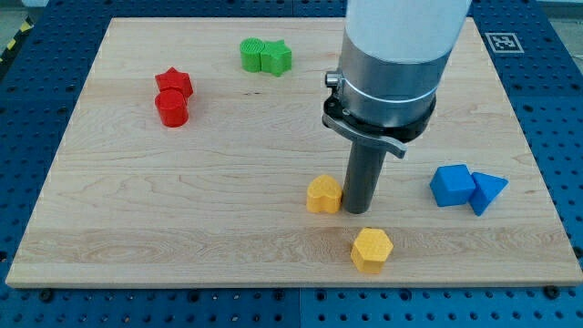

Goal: Push the yellow hexagon slightly to the above

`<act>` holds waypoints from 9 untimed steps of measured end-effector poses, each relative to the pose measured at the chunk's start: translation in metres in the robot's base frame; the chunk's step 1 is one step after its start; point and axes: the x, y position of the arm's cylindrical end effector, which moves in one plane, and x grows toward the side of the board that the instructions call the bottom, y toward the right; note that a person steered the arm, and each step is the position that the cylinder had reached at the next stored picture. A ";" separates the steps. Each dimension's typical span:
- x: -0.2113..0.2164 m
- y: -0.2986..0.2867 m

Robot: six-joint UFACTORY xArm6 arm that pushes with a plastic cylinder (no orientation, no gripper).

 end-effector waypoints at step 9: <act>0.078 0.036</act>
